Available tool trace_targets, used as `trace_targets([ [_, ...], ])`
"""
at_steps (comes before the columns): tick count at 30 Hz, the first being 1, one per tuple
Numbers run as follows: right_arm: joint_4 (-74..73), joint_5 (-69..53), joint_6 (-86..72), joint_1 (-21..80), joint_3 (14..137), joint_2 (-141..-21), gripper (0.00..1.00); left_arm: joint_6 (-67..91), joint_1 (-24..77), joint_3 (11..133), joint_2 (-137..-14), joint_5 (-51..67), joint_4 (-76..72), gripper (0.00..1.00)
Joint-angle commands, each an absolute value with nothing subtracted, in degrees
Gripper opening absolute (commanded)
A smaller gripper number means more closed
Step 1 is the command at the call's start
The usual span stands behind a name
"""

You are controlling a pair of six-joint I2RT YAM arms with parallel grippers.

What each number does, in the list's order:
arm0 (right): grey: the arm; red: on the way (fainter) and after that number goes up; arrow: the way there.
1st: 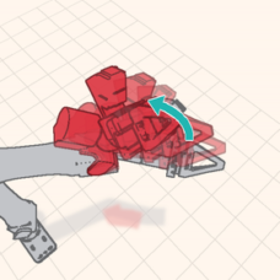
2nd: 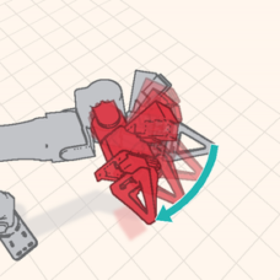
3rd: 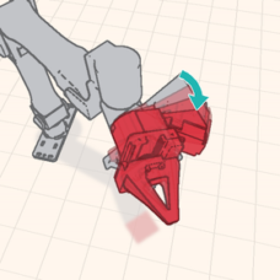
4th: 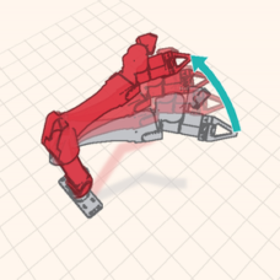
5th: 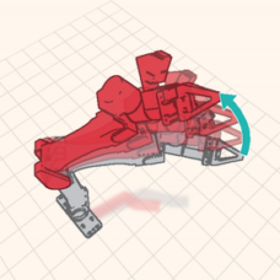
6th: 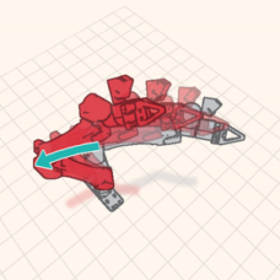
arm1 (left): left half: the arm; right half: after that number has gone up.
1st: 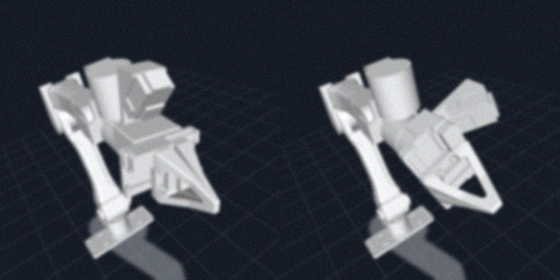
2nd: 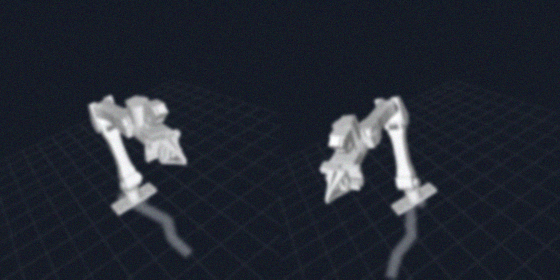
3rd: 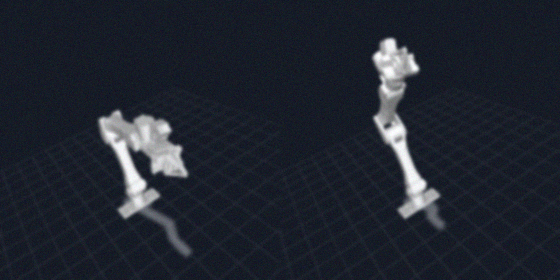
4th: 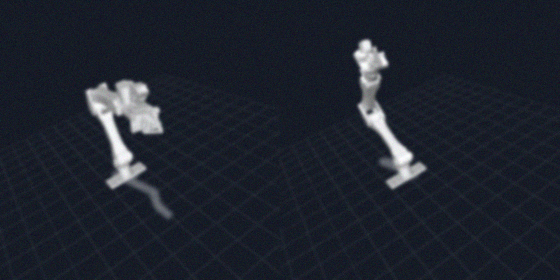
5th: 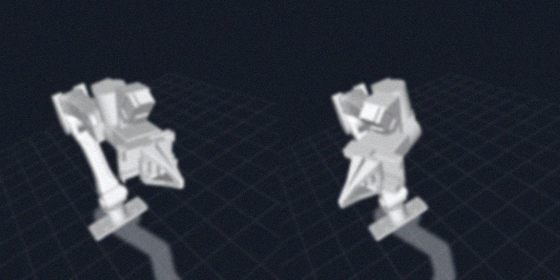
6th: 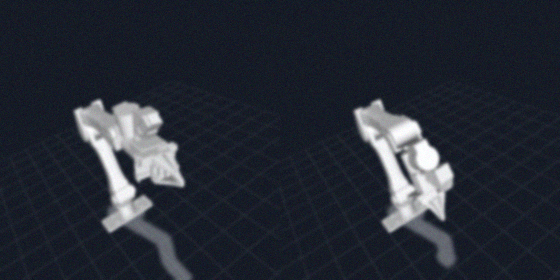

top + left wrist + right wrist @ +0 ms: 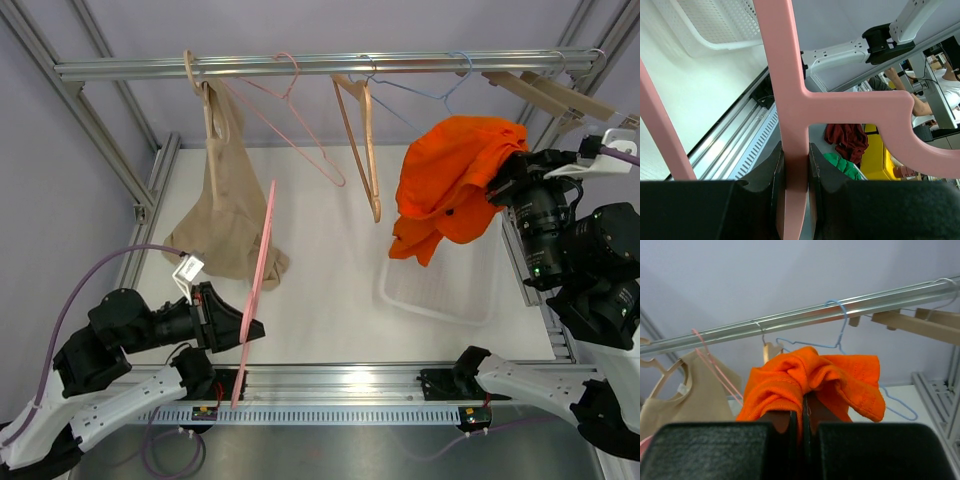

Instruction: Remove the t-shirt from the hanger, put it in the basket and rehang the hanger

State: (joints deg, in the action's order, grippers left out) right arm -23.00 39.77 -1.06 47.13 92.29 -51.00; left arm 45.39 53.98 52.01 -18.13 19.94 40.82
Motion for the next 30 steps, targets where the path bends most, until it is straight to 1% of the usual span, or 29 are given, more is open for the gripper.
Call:
trace_targets([
  [1,-16.7,47.3,4.1,46.8,88.4,-48.7,0.0,44.9,54.2,51.8,-19.3,19.1,34.9,0.0],
  [4,-14.8,50.9,4.2,46.2,82.4,-46.7,0.0,45.1,54.2,52.5,-19.9,18.9,34.7,0.0],
  [7,-15.0,51.8,2.6,43.9,76.2,-46.3,0.0,45.2,54.2,53.1,-20.5,18.6,34.6,0.0],
  [10,-16.8,49.3,-2.7,39.6,69.5,-47.1,0.0,45.2,54.2,53.3,-21.6,18.2,33.8,0.0],
  [11,-16.8,46.8,-5.7,35.2,67.8,-47.4,0.0,45.3,54.2,53.2,-21.9,18.4,33.0,0.0],
  [13,-16.9,42.5,-8.9,30.2,62.5,-47.4,0.0,45.6,54.2,53.2,-22.8,18.4,31.9,0.0],
  [14,-16.8,39.0,-11.9,25.4,61.0,-47.3,0.0,45.8,54.2,53.2,-23.1,18.2,30.7,0.0],
  [17,-17.2,36.7,-17.4,21.8,55.6,-46.6,0.0,46.1,54.2,52.9,-24.6,17.5,28.3,0.0],
  [19,-17.7,36.7,-20.2,21.4,51.5,-45.5,0.05,46.0,54.2,52.9,-26.3,16.4,27.3,0.0],
  [20,-18.0,36.6,-23.1,21.5,50.2,-44.5,0.11,46.0,54.2,52.9,-26.9,15.9,25.9,0.0],
  [22,-20.3,37.0,-26.0,21.5,46.9,-43.9,0.2,45.8,54.2,52.9,-28.8,15.1,24.1,0.0],
  [23,-21.6,36.9,-28.0,21.5,46.2,-43.8,0.33,45.7,54.2,52.9,-29.5,14.8,22.2,0.0],
  [27,-30.9,35.1,-29.7,21.4,49.2,-43.1,0.76,45.1,54.2,52.7,-32.8,12.1,18.3,0.0],
  [30,-35.7,28.9,-28.2,21.5,52.3,-38.7,0.85,45.4,54.2,52.3,-35.4,11.4,14.2,0.0],
])
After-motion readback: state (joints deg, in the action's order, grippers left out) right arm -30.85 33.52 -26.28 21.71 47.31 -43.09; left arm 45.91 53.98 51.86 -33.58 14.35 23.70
